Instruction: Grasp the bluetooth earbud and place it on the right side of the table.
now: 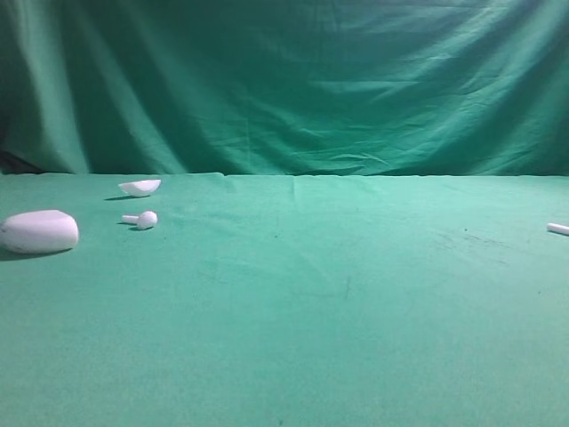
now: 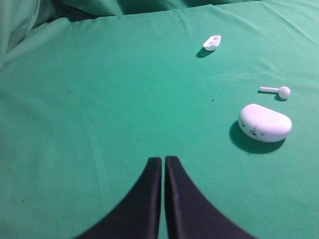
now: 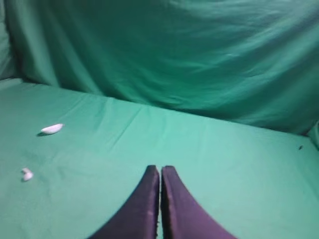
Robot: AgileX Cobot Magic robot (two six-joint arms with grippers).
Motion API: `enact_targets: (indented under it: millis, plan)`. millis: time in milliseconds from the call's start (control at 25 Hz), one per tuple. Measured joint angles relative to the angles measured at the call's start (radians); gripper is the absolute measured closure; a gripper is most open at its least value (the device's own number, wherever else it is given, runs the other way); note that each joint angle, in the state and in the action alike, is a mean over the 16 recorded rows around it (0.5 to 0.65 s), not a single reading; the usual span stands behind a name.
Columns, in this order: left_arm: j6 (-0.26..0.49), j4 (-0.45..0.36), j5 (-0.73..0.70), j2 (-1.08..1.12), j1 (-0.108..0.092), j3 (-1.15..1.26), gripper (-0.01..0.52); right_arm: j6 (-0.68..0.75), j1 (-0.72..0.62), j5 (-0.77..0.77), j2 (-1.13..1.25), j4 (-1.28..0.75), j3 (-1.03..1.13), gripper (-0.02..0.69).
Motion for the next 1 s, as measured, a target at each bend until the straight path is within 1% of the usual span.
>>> enact_targets:
  millis: [160,400,560,760,1000]
  plan:
    - [0.000,0.000,0.000,0.000,0.000,0.000,0.514,0.008,-0.034,-0.111,-0.055,-0.031,0.124,0.665]
    - [0.000,0.000,0.000,0.000,0.000,0.000,0.514,0.035,-0.087,-0.292,-0.141,-0.042,0.372,0.665]
    - [0.000,0.000,0.000,0.000,0.000,0.000,0.514,0.055,-0.111,-0.377,-0.183,-0.039,0.514,0.665]
    - [0.000,0.000,0.000,0.000,0.000,0.000,0.514,0.073,-0.115,-0.414,-0.195,-0.035,0.626,0.665]
    - [0.000,0.000,0.000,0.000,0.000,0.000,0.514,0.085,-0.116,-0.394,-0.195,-0.033,0.670,0.665]
